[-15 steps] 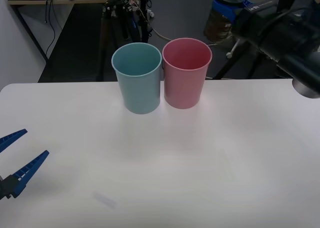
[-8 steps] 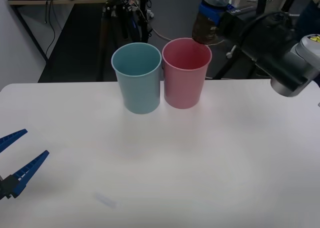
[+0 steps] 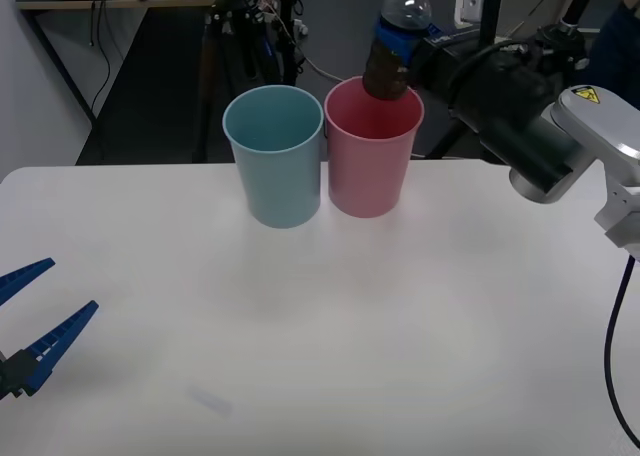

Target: Grasp the object on the table and drop it into the matching bin: aluminum can to the light blue bin, PET bottle to the pink bin.

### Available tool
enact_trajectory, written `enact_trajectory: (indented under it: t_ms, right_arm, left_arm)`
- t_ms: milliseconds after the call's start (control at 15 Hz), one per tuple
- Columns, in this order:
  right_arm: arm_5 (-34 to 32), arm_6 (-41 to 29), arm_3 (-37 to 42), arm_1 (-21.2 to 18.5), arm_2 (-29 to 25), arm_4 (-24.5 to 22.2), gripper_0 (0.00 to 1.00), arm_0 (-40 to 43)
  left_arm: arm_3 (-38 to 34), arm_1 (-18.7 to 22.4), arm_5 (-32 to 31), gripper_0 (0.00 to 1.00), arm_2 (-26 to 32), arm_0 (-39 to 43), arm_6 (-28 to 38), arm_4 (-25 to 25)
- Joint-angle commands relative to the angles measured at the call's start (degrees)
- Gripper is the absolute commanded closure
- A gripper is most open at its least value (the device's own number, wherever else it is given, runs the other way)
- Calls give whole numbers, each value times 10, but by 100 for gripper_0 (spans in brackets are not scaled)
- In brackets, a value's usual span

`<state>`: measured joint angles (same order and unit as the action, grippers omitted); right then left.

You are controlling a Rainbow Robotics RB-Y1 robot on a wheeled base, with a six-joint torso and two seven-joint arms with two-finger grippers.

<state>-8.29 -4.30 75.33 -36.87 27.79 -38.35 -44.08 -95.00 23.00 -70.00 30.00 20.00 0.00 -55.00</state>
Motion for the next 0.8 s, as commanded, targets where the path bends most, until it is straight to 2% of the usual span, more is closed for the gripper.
enact_trajectory:
  t_ms: [67, 800]
  right_arm:
    - [2, 2, -4, 9, 0, -8, 100, -1]
    - [6, 2, -3, 12, -3, -12, 100, -1]
  left_arm:
    - [0, 0, 0, 0, 0, 0, 0, 0]
    - [0, 0, 0, 0, 0, 0, 0, 0]
